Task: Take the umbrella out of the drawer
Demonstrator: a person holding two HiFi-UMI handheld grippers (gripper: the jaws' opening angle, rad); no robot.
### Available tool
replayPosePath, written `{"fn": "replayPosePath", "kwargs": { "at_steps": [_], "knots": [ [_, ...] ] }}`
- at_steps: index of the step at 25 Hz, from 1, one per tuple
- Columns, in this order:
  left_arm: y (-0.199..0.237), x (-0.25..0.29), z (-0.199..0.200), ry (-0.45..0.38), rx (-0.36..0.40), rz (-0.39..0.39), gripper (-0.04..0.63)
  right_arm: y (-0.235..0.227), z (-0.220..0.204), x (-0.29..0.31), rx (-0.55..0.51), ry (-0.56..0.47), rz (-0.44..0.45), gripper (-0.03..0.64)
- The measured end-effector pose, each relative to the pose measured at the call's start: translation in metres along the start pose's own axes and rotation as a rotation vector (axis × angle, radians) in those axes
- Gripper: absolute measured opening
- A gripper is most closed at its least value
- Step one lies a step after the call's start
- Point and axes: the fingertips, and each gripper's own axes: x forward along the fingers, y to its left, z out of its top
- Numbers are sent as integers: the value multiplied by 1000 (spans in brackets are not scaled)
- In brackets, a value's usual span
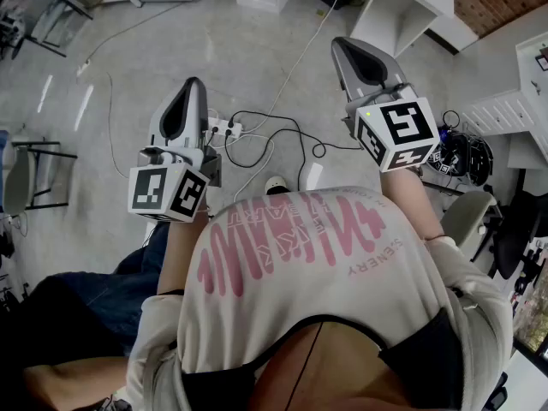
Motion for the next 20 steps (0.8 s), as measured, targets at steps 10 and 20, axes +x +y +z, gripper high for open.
{"fn": "replayPosePath", "kwargs": {
  "at_steps": [10,20],
  "knots": [
    [16,41,9,-17,9,-17,0,-8,0,40,60,-1,57,11],
    [29,50,12,-17,-22,40,0,-31,5,70,192,-8,106,11]
  ]
}}
